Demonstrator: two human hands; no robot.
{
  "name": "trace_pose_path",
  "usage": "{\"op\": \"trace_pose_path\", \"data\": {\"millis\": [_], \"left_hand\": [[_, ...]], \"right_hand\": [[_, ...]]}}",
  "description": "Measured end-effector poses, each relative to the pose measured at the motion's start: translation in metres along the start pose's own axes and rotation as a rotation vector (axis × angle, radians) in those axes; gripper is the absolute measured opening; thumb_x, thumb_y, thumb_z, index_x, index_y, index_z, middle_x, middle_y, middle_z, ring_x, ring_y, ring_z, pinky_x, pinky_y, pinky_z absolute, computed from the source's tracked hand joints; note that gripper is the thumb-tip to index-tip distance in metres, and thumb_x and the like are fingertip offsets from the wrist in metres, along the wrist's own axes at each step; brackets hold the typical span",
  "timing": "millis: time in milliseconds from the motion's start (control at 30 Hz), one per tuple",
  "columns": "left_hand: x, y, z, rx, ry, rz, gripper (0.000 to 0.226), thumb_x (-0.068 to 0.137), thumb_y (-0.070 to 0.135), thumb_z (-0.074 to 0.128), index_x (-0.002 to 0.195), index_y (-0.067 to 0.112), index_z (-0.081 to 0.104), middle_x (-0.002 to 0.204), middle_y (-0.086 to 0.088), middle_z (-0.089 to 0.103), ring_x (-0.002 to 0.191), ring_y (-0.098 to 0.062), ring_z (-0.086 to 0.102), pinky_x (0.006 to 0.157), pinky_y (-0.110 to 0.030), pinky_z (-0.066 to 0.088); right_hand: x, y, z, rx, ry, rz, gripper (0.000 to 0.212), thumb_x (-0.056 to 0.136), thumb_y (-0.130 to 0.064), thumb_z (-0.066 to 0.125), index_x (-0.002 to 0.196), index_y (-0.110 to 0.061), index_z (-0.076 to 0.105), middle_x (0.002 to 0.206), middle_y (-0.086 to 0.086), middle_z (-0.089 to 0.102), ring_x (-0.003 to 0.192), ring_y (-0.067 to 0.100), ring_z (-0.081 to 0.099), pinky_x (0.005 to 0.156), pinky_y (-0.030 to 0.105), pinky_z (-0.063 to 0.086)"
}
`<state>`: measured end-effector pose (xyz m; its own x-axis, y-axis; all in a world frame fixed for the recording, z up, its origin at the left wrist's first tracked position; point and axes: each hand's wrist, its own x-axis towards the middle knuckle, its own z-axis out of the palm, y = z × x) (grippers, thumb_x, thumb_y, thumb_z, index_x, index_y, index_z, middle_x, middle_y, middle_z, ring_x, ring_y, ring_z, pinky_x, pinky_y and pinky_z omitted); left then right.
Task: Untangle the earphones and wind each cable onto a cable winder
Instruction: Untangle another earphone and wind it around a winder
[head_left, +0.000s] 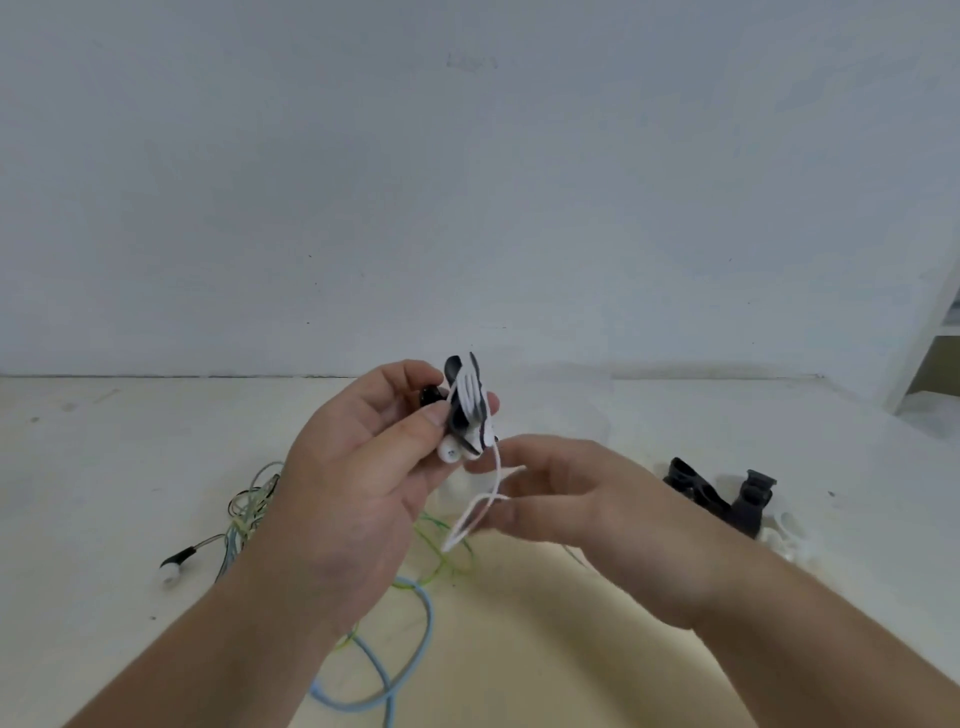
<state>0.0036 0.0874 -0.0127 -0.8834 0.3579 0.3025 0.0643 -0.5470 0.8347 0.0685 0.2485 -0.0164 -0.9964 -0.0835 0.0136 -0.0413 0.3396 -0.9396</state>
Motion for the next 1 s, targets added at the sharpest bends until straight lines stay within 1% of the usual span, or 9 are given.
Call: {"op": "trace_pose_path", "data": {"millis": [100,167,300,467,567,633,833,933,1000], "left_hand": [[0.006,0.001,-0.004,0.018,0.130,0.042,0.011,0.087,-0.005,0.058,0.091,0.005,0.059,0.086,-0.015,0.073,0.094,-0.027,0.072,0.088,-0.039,0.060],[0.012,0.001,-0.009,0.037,0.245,0.058,0.016,0.094,-0.007,0.051,0.090,0.006,0.060,0.084,-0.011,0.071,0.092,-0.025,0.067,0.094,-0.040,0.056],[0.016,0.003,-0.018,0.048,0.388,0.071,0.017,0.095,-0.007,0.053,0.090,0.007,0.060,0.090,-0.014,0.066,0.071,-0.017,0.056,0.101,-0.043,0.052],[0.015,0.003,-0.019,0.074,0.445,0.081,0.016,0.094,-0.007,0.054,0.090,0.007,0.061,0.080,-0.007,0.066,0.063,-0.013,0.054,0.099,-0.038,0.053],[0.015,0.003,-0.019,0.069,0.457,0.087,0.016,0.094,-0.007,0.054,0.090,0.007,0.061,0.081,-0.008,0.066,0.062,-0.013,0.055,0.098,-0.038,0.054],[0.016,0.003,-0.019,0.072,0.442,0.084,0.014,0.094,-0.006,0.054,0.094,0.006,0.062,0.085,-0.009,0.067,0.066,-0.014,0.057,0.097,-0.038,0.054],[0.012,0.001,-0.012,0.078,0.275,0.032,0.014,0.095,-0.007,0.051,0.096,0.004,0.059,0.094,-0.019,0.064,0.090,-0.029,0.057,0.097,-0.043,0.054],[0.006,-0.003,-0.003,0.136,0.192,0.033,0.021,0.094,-0.009,0.051,0.090,0.007,0.062,0.087,-0.015,0.067,0.091,-0.033,0.059,0.097,-0.048,0.052],[0.002,-0.005,0.001,0.173,0.144,0.041,0.028,0.091,-0.009,0.055,0.081,0.014,0.068,0.089,-0.018,0.069,0.092,-0.033,0.064,0.093,-0.046,0.051]], "right_hand": [[0.002,0.001,-0.001,0.157,0.074,-0.017,0.016,0.084,-0.020,0.070,0.094,-0.007,0.067,0.071,0.006,0.067,0.066,0.021,0.063,0.069,0.026,0.053],[0.003,0.002,-0.007,0.237,0.201,0.009,0.011,0.092,-0.013,0.064,0.085,-0.005,0.064,0.062,0.005,0.052,0.056,0.019,0.045,0.054,0.025,0.039],[0.003,0.004,-0.021,0.100,0.280,-0.001,0.022,0.093,-0.015,0.064,0.070,-0.017,0.066,0.064,0.008,0.047,0.060,0.022,0.037,0.060,0.039,0.028],[0.000,-0.001,-0.029,0.020,0.456,0.051,0.042,0.101,-0.026,0.053,0.062,-0.017,0.067,0.063,0.001,0.055,0.064,0.015,0.055,0.079,0.037,0.050],[-0.005,-0.004,-0.038,-0.168,0.602,0.094,0.048,0.101,-0.036,0.051,0.060,-0.014,0.062,0.055,-0.004,0.053,0.049,0.002,0.051,0.053,0.012,0.041],[-0.007,-0.005,-0.043,-0.193,0.646,0.133,0.054,0.099,-0.042,0.051,0.054,-0.013,0.059,0.052,-0.002,0.053,0.037,0.003,0.044,0.045,0.016,0.036],[-0.001,-0.003,-0.044,-0.490,0.766,0.119,0.057,0.102,-0.043,0.042,0.065,-0.003,0.061,0.062,0.014,0.059,0.056,0.034,0.051,0.057,0.036,0.041],[-0.002,-0.002,-0.032,-0.534,0.713,-0.107,0.046,0.102,-0.037,0.043,0.077,-0.002,0.061,0.073,0.012,0.065,0.070,0.025,0.059,0.068,0.037,0.045],[0.000,-0.001,-0.022,-0.214,0.516,-0.135,0.039,0.096,-0.046,0.053,0.093,-0.013,0.074,0.093,-0.001,0.076,0.091,0.011,0.068,0.092,0.035,0.050]]}}
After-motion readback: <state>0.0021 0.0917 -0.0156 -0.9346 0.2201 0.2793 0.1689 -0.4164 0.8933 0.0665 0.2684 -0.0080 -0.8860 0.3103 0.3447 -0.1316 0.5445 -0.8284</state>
